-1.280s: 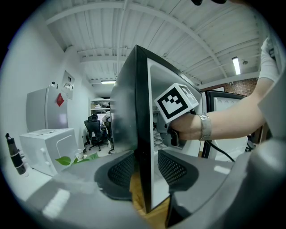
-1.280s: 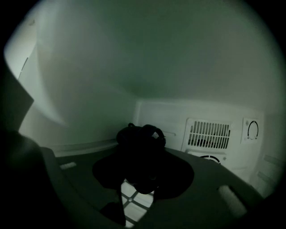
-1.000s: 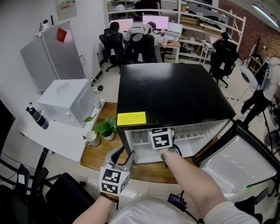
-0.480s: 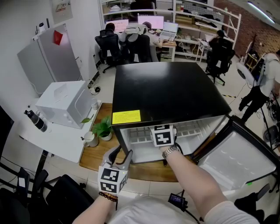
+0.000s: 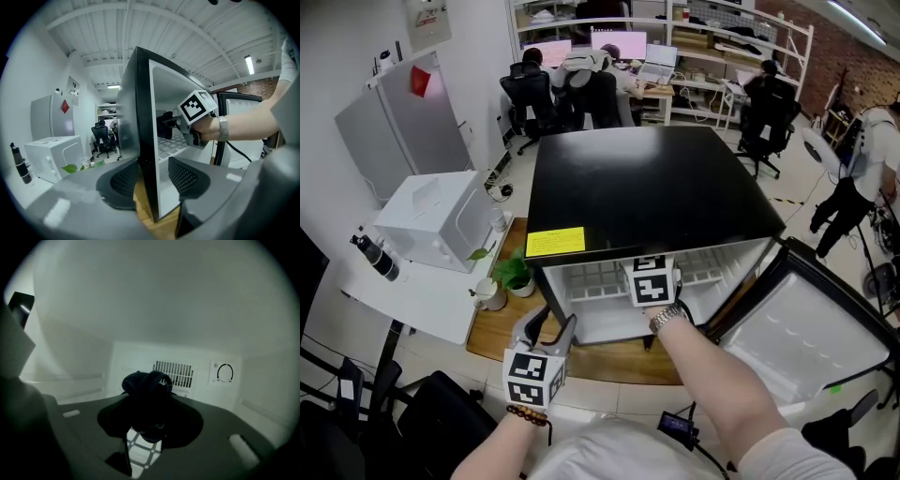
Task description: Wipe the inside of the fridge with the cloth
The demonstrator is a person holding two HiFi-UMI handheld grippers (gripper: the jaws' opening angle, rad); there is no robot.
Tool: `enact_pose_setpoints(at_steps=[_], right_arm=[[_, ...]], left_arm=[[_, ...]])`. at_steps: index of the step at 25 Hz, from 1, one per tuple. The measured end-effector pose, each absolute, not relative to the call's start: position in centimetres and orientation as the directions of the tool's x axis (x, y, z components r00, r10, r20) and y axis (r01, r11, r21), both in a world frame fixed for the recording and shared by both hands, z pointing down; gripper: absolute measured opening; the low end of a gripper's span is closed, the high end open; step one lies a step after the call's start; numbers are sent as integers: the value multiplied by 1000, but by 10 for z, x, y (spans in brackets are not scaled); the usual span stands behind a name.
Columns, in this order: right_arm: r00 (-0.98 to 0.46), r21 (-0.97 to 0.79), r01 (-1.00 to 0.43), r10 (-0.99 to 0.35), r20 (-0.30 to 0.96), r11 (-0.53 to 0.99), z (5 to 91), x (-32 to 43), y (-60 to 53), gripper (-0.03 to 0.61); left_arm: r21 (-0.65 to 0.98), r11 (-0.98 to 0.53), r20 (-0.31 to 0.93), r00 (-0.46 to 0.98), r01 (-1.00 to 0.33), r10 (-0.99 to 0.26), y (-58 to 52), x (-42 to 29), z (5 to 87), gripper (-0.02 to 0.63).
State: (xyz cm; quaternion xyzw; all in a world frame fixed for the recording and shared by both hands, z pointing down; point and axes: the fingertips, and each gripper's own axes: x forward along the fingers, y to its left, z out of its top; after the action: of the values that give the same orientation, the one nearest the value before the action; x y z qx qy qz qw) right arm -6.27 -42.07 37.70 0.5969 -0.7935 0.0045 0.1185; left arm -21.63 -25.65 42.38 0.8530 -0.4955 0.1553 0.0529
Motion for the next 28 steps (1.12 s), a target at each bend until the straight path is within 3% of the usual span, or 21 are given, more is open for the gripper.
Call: enact_pose_setpoints(at_steps=[28], right_arm=[[-150,136,-974,-965,216,182,381,18,-422,147]], left_arm=[[-60,-453,318,413,-890,-854,-258,-217,423,206]])
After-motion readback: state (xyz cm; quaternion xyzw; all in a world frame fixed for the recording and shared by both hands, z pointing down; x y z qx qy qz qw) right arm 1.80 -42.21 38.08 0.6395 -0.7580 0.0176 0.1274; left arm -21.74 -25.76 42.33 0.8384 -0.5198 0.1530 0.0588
